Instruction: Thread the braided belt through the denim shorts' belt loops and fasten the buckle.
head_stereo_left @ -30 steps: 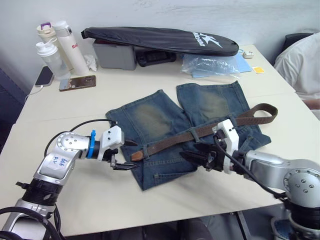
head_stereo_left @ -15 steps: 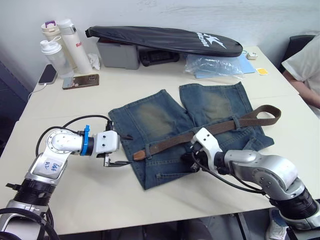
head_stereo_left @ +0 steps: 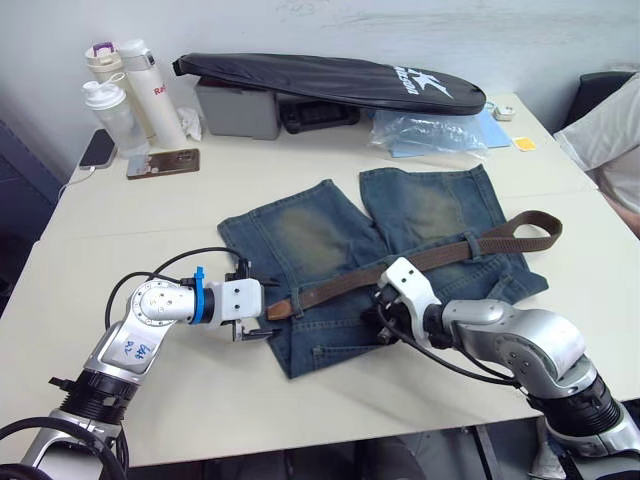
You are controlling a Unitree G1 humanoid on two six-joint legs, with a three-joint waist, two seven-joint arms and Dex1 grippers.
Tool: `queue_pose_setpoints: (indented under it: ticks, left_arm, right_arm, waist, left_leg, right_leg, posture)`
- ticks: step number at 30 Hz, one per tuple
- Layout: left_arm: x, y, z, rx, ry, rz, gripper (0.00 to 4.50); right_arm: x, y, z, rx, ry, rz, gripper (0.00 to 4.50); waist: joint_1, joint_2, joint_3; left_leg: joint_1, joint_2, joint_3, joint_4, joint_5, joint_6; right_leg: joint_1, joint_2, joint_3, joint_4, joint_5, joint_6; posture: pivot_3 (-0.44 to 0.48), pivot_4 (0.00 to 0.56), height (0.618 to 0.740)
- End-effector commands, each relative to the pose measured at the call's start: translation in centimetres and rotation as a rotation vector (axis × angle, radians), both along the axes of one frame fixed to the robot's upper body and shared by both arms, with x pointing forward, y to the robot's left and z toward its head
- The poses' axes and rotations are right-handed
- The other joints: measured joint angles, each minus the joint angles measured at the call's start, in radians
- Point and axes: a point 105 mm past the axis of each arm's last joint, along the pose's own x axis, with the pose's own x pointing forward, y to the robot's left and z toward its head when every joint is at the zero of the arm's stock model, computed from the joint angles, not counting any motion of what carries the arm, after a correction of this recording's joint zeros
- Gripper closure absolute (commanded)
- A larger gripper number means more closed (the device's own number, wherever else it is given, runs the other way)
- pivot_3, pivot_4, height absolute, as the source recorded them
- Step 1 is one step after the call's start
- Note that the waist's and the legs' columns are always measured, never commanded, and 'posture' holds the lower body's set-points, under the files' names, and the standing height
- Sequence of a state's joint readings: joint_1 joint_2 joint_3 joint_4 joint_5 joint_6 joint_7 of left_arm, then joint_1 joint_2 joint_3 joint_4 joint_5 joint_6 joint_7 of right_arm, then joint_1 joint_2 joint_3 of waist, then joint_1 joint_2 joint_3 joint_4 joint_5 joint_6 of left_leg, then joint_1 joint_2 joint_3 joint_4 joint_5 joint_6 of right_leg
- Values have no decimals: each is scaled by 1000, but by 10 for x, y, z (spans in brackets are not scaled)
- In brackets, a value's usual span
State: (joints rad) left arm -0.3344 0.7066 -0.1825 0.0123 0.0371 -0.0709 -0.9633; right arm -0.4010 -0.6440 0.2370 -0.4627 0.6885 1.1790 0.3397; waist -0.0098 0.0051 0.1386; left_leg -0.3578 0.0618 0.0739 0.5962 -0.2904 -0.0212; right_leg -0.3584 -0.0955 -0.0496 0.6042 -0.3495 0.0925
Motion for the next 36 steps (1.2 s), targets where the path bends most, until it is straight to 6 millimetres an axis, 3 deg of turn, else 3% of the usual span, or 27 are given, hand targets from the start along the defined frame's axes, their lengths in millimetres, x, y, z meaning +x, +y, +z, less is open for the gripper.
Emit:
queue_pose_setpoints:
  ticks: [1, 3, 8, 10, 16, 19, 24, 28, 30, 36]
  left_arm:
    - [-4, -4, 0, -21, 14, -16, 517]
    - [-8, -7, 1, -42, 29, -33, 1239]
    - [-2, -11, 4, -82, 23, -8, 3718]
    - [1, -12, 5, -91, 20, -1, 4468]
    - [6, -3, 11, -82, -6, 11, 4468]
    - [7, 10, 21, -63, -58, 2, 4468]
    - [-8, 52, 25, 24, -29, 40, 4468]
    - [-11, 106, 31, 95, -42, 185, 4468]
    - [-13, 139, 35, 52, -7, 302, 4468]
    - [-49, 206, 26, 56, 70, 509, 4468]
  right_arm:
    - [1, -2, 3, -7, -14, -13, 4500]
    - [1, -2, 3, -6, -15, -13, 4500]
    - [1, -3, 3, -10, -16, -21, 4500]
    - [1, -4, 3, -12, -16, -23, 4500]
    - [1, -8, 0, -25, -8, -41, 4500]
    - [3, -16, -7, -38, 13, -79, 4500]
    - [5, -24, -22, -43, 56, -107, 4500]
    - [6, -18, -25, -23, 73, -94, 4500]
    - [6, -13, -26, -19, 81, -68, 4500]
    - [10, -3, -25, -21, 82, 4, 4500]
  waist:
    - [4, 0, 0]
    - [5, 0, 0]
    - [8, -1, 0]
    - [8, -1, -1]
    - [8, -1, -1]
    - [8, -1, -1]
    - [6, -2, -1]
    - [5, -2, -2]
    - [4, -1, -2]
    - [-11, -7, -5]
  left_leg:
    - [0, 0, 0, 0, 0, 0]
    - [1, 0, 1, 0, 0, 0]
    - [1, 0, 2, 0, 0, 0]
    - [2, 0, 2, 1, 0, 0]
    - [1, 0, 2, 1, 0, 0]
    - [2, 0, 2, 1, 0, 0]
    - [2, 0, 2, 0, 0, 0]
    - [2, 0, 2, 0, 0, 0]
    - [2, 0, 2, 0, 0, 0]
    - [3, 2, 2, -2, 0, 0]
  right_leg:
    - [0, 0, 0, 0, 0, 0]
    - [0, 0, 0, 0, 0, 0]
    - [0, 0, 0, 0, 0, 0]
    - [1, 0, 0, 0, 0, 0]
    - [0, 0, 0, 0, 0, 0]
    - [0, 0, 0, 0, 0, 0]
    - [0, 0, 0, 0, 0, 0]
    - [0, 0, 0, 0, 0, 0]
    - [1, 0, 0, 0, 0, 0]
    - [1, -3, 0, 0, -1, -2]
  posture:
    - [0, 150, 740]
    - [0, 150, 740]
    - [0, 150, 740]
    - [0, 150, 740]
    - [0, 150, 740]
    - [0, 150, 740]
    - [0, 150, 740]
    - [0, 150, 740]
    - [0, 150, 740]
    - [0, 150, 740]
